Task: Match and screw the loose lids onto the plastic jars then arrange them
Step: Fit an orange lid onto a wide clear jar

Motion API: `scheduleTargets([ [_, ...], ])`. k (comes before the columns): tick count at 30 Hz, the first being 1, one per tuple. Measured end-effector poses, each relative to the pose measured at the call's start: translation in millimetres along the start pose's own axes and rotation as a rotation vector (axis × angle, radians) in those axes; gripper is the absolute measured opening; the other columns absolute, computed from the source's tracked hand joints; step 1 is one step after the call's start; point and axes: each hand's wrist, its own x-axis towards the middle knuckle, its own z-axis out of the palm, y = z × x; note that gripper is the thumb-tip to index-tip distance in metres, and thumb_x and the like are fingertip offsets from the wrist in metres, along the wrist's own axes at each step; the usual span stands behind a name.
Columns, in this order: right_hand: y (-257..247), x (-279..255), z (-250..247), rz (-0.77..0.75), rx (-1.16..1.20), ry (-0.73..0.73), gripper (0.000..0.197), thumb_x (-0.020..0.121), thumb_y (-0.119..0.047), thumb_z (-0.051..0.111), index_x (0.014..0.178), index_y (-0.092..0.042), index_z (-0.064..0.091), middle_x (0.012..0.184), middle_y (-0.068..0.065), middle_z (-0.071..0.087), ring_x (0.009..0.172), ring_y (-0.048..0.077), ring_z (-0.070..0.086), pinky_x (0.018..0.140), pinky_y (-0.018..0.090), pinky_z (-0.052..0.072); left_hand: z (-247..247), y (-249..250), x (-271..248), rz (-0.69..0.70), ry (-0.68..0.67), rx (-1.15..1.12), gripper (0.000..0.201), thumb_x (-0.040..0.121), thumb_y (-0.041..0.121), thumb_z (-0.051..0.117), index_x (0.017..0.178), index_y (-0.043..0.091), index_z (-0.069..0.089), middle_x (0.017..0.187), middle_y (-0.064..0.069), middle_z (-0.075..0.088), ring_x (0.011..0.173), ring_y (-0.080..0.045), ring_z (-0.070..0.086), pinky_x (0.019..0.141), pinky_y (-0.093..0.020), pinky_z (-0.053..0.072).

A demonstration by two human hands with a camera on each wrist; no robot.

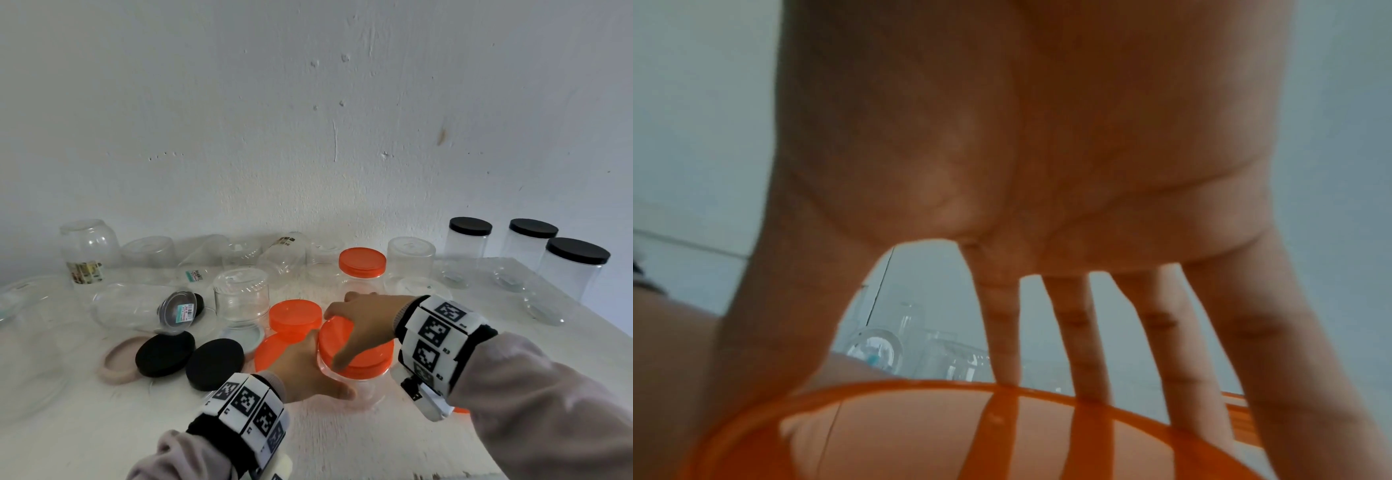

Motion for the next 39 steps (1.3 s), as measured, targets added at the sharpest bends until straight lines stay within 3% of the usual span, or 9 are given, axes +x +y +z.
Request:
scheduleTargets([
  [5, -1.3, 0.8, 4.3, 0.051, -0.033, 0.028, 0.101, 0.061, -0.087, 0.052, 0.144, -0.037, 0.023, 0.142, -0.002, 0.033, 0.129, 0.029, 0.037, 0.097, 0.051, 0.040, -1.5, 0.2, -0.4, -0.003, -0.011, -0.011, 0.104, 0.060, 0.040, 0.087, 0.143, 0.023, 0.026, 0.115, 0.018, 0.049, 0.106, -0.003, 0.045, 0.088, -0.018, 0.034],
  [11, 1.5, -3.7, -5.4, -0.025, 0.014, -0.060, 0.092, 0.065, -0.060, 0.073, 0.140, -0.049, 0.022, 0.140, -0.010, 0.030, 0.128, 0.024, 0.037, 0.091, 0.042, 0.041, -0.9, 0.4, -1.3, 0.006, -0.012, 0.007, 0.108, 0.061, 0.040, 0.086, 0.146, 0.024, 0.020, 0.136, 0.010, 0.048, 0.123, -0.010, 0.045, 0.101, -0.023, 0.034],
  [19, -0.4, 0.2, 2.9, 0.053, -0.034, 0.010, 0.103, 0.059, -0.086, 0.055, 0.144, -0.038, 0.022, 0.142, -0.002, 0.034, 0.125, 0.028, 0.042, 0.095, 0.048, 0.042, -1.7, 0.0, -0.2, 0.002, -0.019, -0.017, 0.106, 0.060, 0.040, 0.087, 0.144, 0.025, 0.025, 0.121, 0.017, 0.051, 0.109, -0.004, 0.046, 0.092, -0.021, 0.036],
  [22, -1.0, -1.7, -1.5, -0.009, -0.022, -0.045, 0.100, 0.061, -0.073, 0.068, 0.143, -0.048, 0.016, 0.144, -0.009, 0.027, 0.131, 0.026, 0.034, 0.097, 0.050, 0.039, -1.5, 0.2, -1.0, 0.004, -0.016, 0.006, 0.110, 0.060, 0.042, 0.087, 0.146, 0.023, 0.021, 0.134, 0.010, 0.049, 0.119, -0.009, 0.047, 0.099, -0.023, 0.037],
  [25, -0.2, -2.4, -6.0, -0.034, -0.015, -0.071, 0.095, 0.062, -0.063, 0.074, 0.140, -0.051, 0.021, 0.139, -0.012, 0.030, 0.129, 0.023, 0.037, 0.094, 0.044, 0.041, -1.2, 0.6, -1.7, 0.008, -0.009, 0.009, 0.109, 0.060, 0.041, 0.087, 0.146, 0.023, 0.021, 0.132, 0.012, 0.049, 0.115, -0.006, 0.046, 0.095, -0.019, 0.036],
  [29, -1.1, 0.2, -0.3, 0.028, -0.041, -0.009, 0.098, 0.061, -0.080, 0.061, 0.143, -0.041, 0.025, 0.139, -0.005, 0.035, 0.124, 0.026, 0.043, 0.086, 0.041, 0.041, -1.1, 1.3, -1.3, 0.005, -0.008, 0.000, 0.107, 0.061, 0.039, 0.087, 0.145, 0.021, 0.023, 0.126, 0.015, 0.050, 0.111, -0.004, 0.045, 0.092, -0.018, 0.035],
  [32, -2.7, 0.9, 2.9, 0.069, -0.049, 0.016, 0.104, 0.059, -0.088, 0.053, 0.145, -0.036, 0.023, 0.142, -0.002, 0.034, 0.126, 0.028, 0.042, 0.093, 0.045, 0.042, -2.1, 0.8, -1.5, -0.002, -0.007, 0.002, 0.108, 0.061, 0.039, 0.087, 0.146, 0.021, 0.022, 0.122, 0.015, 0.050, 0.106, -0.004, 0.044, 0.088, -0.018, 0.034],
  [37, -1.3, -6.6, -6.8, 0.008, -0.007, -0.087, 0.100, 0.062, -0.067, 0.073, 0.143, -0.051, 0.015, 0.145, -0.009, 0.026, 0.131, 0.026, 0.037, 0.096, 0.045, 0.040, -1.5, 1.5, -1.9, 0.022, -0.005, 0.001, 0.108, 0.062, 0.038, 0.087, 0.146, 0.021, 0.021, 0.135, 0.009, 0.048, 0.115, -0.005, 0.044, 0.095, -0.018, 0.034],
  [39, -0.2, -7.4, -8.1, 0.000, -0.011, -0.095, 0.097, 0.064, -0.063, 0.074, 0.142, -0.051, 0.019, 0.142, -0.010, 0.029, 0.120, 0.023, 0.045, 0.092, 0.042, 0.042, -1.2, 1.5, -1.5, 0.024, -0.002, 0.003, 0.107, 0.062, 0.038, 0.087, 0.145, 0.022, 0.022, 0.135, 0.009, 0.048, 0.119, -0.007, 0.045, 0.097, -0.019, 0.035],
])
